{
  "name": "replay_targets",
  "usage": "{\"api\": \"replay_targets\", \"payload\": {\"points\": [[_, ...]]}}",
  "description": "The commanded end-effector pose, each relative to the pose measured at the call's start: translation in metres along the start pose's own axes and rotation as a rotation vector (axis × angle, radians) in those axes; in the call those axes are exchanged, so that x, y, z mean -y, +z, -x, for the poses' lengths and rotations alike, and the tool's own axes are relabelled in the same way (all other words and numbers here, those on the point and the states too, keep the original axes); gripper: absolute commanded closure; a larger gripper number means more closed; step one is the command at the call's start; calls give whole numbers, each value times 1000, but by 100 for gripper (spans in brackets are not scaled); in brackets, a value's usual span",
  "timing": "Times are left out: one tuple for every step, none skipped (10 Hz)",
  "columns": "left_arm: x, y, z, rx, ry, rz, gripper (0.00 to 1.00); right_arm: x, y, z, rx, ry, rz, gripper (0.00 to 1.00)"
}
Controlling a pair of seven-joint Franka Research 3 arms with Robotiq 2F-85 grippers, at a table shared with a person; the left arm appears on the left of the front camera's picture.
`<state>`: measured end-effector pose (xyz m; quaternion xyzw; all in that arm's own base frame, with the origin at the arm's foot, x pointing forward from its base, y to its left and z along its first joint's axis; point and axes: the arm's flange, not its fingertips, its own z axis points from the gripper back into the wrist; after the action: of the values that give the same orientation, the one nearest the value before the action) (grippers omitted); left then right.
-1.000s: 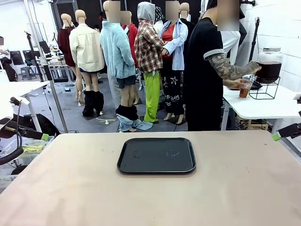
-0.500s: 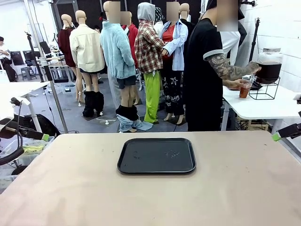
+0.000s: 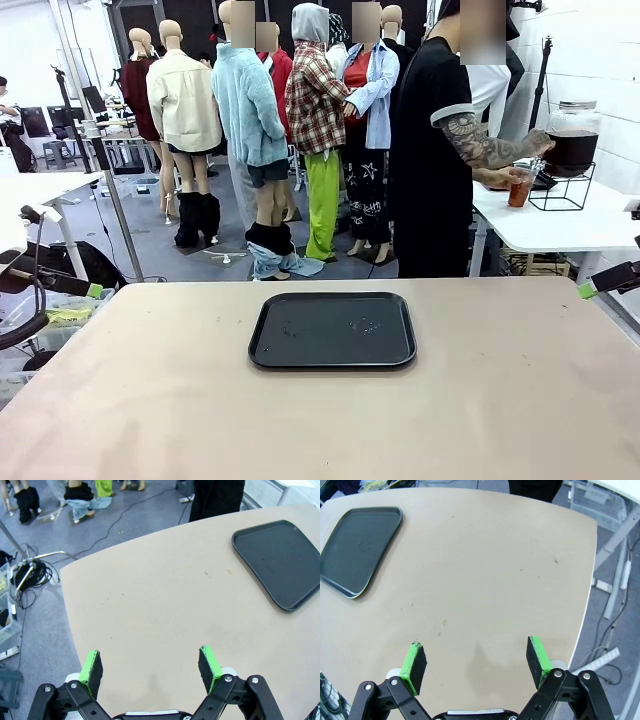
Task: Pour the drink into the iced cup.
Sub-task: Open the gripper to release the iced cup you were holding.
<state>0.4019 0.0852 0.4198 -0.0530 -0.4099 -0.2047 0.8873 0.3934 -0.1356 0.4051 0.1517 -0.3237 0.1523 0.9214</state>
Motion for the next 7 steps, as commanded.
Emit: {"api": "replay_targets", "payload": {"points": [[0, -1, 2, 10, 2, -13, 0, 2, 0, 0, -5, 21, 0, 0], [0, -1, 2, 10, 2, -13, 0, 2, 0, 0, -5, 21, 0, 0], [0, -1, 2, 10, 2, -13, 0, 2, 0, 0, -5, 21, 0, 0], [0, -1, 2, 10, 2, -13, 0, 2, 0, 0, -5, 21, 0, 0], [0, -1, 2, 10, 2, -13, 0, 2, 0, 0, -5, 21, 0, 0], [0, -1, 2, 10, 2, -13, 0, 2, 0, 0, -5, 21, 0, 0], [0, -1, 2, 10, 2, -13, 0, 2, 0, 0, -5, 21, 0, 0]]}}
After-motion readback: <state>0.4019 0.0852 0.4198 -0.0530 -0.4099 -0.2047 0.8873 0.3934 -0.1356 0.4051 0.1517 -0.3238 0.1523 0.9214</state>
